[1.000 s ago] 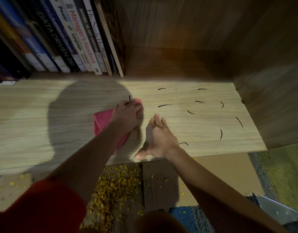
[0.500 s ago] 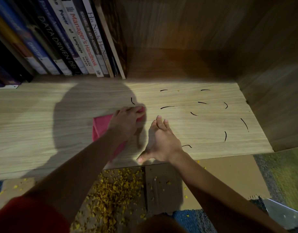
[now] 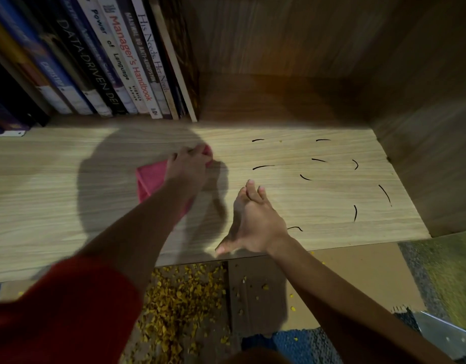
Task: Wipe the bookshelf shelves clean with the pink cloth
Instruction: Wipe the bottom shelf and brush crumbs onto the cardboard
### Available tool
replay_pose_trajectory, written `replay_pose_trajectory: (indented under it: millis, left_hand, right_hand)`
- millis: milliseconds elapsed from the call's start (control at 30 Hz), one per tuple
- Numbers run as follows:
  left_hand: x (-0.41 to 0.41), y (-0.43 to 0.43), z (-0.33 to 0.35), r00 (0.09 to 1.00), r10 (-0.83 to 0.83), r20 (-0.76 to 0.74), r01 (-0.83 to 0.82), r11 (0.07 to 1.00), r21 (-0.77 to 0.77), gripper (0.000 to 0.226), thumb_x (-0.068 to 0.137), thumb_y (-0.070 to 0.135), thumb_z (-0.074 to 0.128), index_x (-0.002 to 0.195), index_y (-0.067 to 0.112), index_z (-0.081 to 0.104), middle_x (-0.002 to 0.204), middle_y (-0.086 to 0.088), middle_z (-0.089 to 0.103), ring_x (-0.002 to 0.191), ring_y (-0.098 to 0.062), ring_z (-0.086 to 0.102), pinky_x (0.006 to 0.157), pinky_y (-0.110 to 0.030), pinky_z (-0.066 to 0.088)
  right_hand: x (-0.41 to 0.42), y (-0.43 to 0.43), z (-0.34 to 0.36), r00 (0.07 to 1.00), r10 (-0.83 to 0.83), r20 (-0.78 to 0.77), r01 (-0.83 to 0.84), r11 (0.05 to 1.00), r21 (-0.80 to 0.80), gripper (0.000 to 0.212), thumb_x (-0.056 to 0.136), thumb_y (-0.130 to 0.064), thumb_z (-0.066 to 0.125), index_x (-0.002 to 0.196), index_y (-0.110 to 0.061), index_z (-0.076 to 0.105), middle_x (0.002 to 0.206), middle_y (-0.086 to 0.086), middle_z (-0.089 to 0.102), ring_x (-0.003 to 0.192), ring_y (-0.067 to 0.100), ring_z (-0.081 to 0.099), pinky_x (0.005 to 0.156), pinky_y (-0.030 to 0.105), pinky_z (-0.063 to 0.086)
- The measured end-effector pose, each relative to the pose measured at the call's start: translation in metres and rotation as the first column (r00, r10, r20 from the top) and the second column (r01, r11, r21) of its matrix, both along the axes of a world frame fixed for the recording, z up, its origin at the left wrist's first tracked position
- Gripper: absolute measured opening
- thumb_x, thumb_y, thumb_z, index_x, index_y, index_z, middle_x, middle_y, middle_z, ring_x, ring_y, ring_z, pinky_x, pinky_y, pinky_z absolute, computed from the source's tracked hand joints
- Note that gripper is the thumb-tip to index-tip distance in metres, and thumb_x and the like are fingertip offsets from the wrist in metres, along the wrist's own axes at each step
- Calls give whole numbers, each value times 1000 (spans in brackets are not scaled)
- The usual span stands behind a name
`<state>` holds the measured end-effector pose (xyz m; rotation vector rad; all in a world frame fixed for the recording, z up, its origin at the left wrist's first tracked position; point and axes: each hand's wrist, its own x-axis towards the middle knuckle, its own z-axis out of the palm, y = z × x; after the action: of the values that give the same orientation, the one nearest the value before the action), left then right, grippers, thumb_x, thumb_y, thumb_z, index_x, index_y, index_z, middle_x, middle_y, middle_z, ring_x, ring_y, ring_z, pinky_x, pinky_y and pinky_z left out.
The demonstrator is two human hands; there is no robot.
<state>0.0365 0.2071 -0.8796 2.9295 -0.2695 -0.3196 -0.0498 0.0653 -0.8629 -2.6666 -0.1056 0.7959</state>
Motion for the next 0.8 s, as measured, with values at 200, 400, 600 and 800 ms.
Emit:
replay_pose_trajectory:
  millis: [200,400,600,800]
  left_hand:
    - [-21,4,-6,994,-104,18,104,995,-9,57,91,11,44,145,22,31,153,7,22,134,-23,28,110,-41,23]
    - [-6,-5,4,999,43,30,-41,997,-58,45,93,6,39,137,15,43,145,-5,37,129,-26,34,107,-41,26]
    - [-8,-9,7,998,59,-25,-61,995,-83,45,93,6,39,137,15,44,139,-11,43,127,-28,36,106,-40,27]
    - [-7,-11,8,996,93,-14,-94,990,-110,42,92,5,41,133,13,47,135,-11,46,124,-27,40,102,-39,30]
  right_hand:
    - [-1,0,0,1000,-3,11,3,1000,2,140,54,-52,84,148,-3,-7,156,5,-17,143,23,-16,119,35,7]
    - [0,2,3,1000,-5,-4,5,1000,-3,140,54,-52,84,147,-3,-8,156,4,-18,143,24,-17,118,37,10]
    - [-1,0,3,1000,-11,-4,11,1000,1,142,51,-53,85,148,-3,-6,156,3,-17,143,23,-16,117,37,12]
    - [1,1,2,1000,-16,7,16,1000,0,142,50,-53,85,148,-2,-5,156,5,-17,143,24,-16,117,36,9]
